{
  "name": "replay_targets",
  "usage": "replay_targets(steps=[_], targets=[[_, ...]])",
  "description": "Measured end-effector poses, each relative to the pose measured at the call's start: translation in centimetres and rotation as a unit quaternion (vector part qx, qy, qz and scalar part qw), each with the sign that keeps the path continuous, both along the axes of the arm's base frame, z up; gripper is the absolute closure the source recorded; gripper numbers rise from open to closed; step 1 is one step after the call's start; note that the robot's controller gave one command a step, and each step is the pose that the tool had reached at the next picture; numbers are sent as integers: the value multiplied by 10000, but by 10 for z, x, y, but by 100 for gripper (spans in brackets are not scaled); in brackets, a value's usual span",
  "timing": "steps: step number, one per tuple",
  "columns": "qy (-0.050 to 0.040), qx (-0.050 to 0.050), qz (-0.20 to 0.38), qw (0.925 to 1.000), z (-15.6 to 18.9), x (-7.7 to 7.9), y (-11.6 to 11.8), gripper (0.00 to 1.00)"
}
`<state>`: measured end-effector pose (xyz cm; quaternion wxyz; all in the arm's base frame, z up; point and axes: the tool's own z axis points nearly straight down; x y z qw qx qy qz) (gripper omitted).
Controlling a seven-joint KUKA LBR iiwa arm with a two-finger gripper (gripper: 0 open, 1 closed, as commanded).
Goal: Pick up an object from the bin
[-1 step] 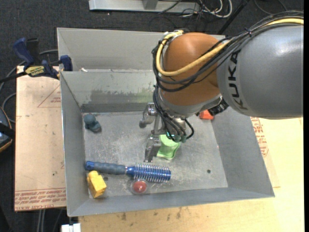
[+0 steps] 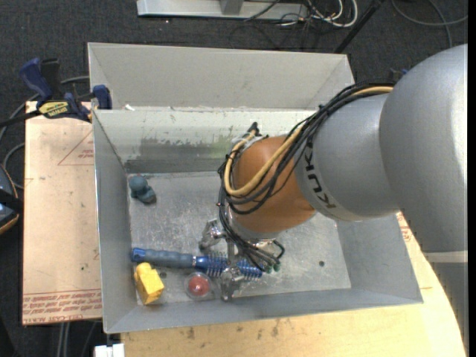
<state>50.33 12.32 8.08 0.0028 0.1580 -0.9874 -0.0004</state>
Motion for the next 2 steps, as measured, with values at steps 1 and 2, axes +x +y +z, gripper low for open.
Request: replay_targets(steps=[1,2], targets=[[-27,6,-14,10000,3,2,0,100],[-69,10,-54,10000,130,-6,-12,100]])
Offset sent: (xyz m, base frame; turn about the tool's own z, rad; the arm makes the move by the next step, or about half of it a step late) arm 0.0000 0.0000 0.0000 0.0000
